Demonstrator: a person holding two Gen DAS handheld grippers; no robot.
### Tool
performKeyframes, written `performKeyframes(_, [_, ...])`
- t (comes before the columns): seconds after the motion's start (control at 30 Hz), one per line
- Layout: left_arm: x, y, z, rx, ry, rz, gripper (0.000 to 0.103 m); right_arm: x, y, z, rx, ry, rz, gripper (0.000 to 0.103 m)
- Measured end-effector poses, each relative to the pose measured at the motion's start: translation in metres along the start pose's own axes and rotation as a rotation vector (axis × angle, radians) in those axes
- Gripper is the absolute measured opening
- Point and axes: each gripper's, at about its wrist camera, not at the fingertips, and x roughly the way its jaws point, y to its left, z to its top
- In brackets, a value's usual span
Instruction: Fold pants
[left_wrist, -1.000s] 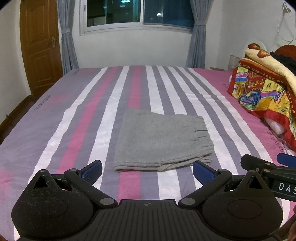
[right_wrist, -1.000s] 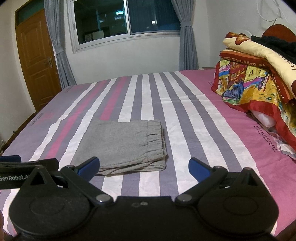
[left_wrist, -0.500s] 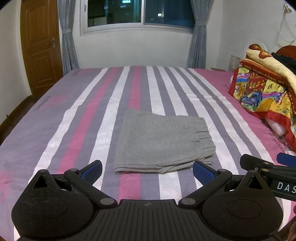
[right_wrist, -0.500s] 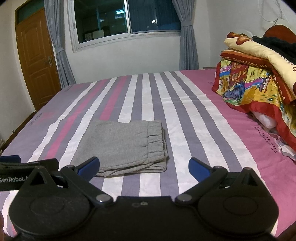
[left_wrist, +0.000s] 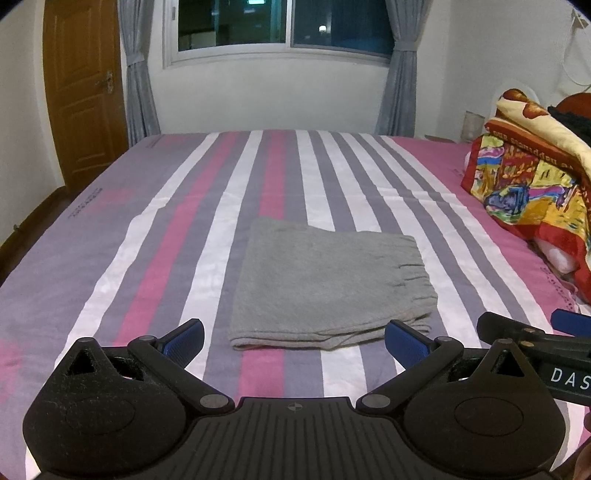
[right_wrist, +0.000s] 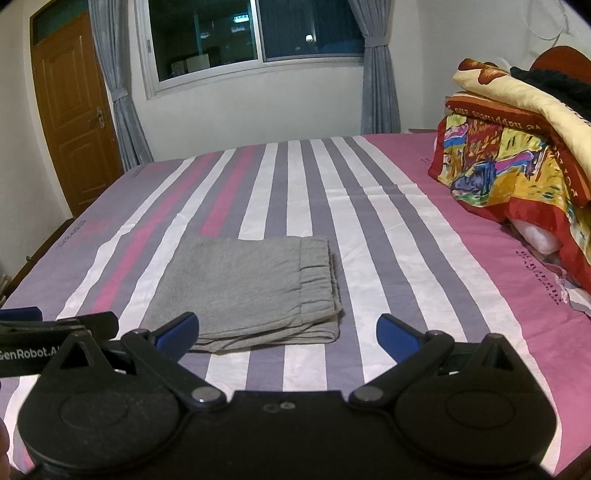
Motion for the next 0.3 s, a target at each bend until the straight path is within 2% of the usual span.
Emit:
performKeyframes(0.13, [0.0018,0.0005,-0.0001,0.002,-0.005,-0.002,0.103,0.0015,0.0007,-0.0002,0.0,0.002,0.0,0.103])
performKeyframes(0.2, [0.0018,0.0005,-0.0013,0.007,-0.036,-0.009,0.103,0.0034,0.0001,0.0,0.003,0.005,0.0,0.103])
performKeyframes(0.3, [0.0089,0.0007,0.0005,0.005,-0.024,-0.023,0.103,0.0069,-0.0006,-0.0007,0.008,0.004,-0.005,0.103])
